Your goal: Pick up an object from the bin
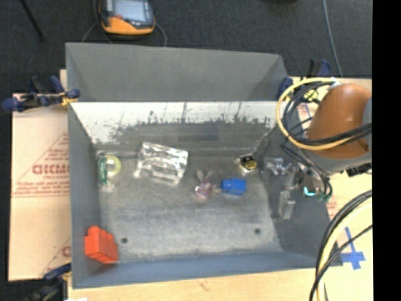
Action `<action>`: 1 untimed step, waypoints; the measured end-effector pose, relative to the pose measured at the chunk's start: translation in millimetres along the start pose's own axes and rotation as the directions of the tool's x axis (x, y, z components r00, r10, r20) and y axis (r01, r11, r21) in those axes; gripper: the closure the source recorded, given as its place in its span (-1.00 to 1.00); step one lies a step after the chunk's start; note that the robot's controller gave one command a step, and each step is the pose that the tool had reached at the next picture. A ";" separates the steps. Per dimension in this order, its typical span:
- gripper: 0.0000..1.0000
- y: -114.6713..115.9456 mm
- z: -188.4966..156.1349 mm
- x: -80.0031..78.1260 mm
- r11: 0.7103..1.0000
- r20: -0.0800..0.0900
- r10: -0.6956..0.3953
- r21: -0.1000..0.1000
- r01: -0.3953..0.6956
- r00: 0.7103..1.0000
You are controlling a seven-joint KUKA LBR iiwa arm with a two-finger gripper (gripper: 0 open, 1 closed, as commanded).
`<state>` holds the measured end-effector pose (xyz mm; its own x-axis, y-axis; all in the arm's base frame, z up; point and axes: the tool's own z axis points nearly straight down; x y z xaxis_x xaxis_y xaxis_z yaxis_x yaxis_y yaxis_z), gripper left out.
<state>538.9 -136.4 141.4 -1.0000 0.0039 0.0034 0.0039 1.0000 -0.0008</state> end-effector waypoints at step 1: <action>-1.00 53.6 72.7 -63.1 0.991 0.009 -0.132 0.001 0.132 0.991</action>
Offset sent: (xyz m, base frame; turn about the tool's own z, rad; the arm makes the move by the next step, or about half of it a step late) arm 0.0612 0.0521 -0.0714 -0.1294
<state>602.0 -83.2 68.5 -0.9917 -0.1285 -0.0055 -0.1285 0.9917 -0.0011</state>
